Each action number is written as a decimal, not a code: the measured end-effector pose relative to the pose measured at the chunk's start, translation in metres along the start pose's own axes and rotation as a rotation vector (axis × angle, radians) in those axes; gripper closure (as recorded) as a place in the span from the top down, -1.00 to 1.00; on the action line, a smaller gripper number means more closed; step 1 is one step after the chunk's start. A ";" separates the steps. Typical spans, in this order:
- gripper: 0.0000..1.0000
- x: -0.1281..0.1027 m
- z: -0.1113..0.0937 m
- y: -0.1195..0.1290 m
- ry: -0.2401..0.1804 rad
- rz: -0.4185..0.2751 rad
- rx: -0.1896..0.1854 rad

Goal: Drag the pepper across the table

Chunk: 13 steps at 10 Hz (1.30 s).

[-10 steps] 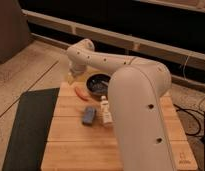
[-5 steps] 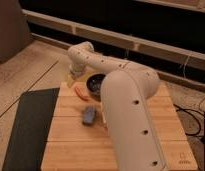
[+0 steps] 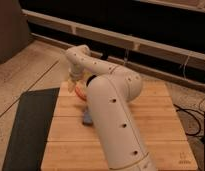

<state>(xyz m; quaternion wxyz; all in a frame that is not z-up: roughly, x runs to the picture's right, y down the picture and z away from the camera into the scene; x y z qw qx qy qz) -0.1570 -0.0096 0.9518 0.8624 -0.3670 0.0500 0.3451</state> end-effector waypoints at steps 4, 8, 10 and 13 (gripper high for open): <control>0.30 -0.003 0.030 -0.002 0.112 0.041 -0.043; 0.08 0.005 0.043 -0.009 0.141 0.128 -0.102; -0.42 0.011 0.047 -0.012 0.149 0.164 -0.122; -0.99 0.017 0.051 -0.012 0.168 0.180 -0.131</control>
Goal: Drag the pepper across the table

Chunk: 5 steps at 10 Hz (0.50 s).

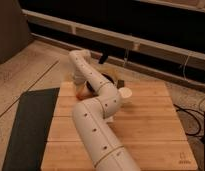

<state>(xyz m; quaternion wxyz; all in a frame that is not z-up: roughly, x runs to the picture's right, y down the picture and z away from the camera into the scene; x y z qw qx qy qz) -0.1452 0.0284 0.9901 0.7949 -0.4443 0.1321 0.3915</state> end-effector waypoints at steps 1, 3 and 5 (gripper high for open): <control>-1.00 0.000 0.001 0.000 0.002 0.002 0.001; -1.00 -0.006 -0.004 0.002 -0.012 0.002 0.012; -1.00 -0.029 -0.036 0.012 -0.083 -0.049 0.063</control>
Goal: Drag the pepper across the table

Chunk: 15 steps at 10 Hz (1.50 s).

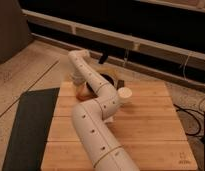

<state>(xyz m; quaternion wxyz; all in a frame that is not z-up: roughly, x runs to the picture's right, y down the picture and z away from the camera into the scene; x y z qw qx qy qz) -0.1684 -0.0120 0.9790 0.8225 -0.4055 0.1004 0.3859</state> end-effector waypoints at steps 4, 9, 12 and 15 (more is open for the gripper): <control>-1.00 -0.034 -0.033 0.024 -0.052 -0.134 0.071; -1.00 -0.090 -0.029 0.123 -0.056 -0.436 0.095; -0.96 -0.097 -0.021 0.149 -0.048 -0.498 0.077; -0.31 -0.096 -0.021 0.149 -0.048 -0.497 0.077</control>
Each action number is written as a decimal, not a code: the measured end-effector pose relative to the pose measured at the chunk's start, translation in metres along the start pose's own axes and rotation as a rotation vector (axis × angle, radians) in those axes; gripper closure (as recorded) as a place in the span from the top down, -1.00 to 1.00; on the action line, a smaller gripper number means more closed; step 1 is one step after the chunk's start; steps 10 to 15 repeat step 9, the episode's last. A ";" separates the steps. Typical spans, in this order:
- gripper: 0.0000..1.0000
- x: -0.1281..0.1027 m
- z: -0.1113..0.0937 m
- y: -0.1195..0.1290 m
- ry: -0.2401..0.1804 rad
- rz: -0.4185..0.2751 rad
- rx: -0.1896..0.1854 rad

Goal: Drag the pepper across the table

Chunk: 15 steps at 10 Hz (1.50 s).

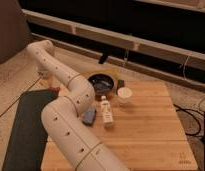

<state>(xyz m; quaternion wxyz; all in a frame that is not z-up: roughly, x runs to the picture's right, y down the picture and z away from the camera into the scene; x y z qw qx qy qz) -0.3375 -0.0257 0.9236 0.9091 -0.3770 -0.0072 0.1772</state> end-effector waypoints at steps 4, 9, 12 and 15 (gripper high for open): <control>0.52 0.000 0.000 0.000 0.000 0.001 0.000; 0.60 0.001 0.000 -0.001 0.000 0.001 0.000; 0.60 0.001 0.000 -0.001 0.000 0.001 0.000; 0.60 0.001 0.000 -0.001 0.000 0.001 0.000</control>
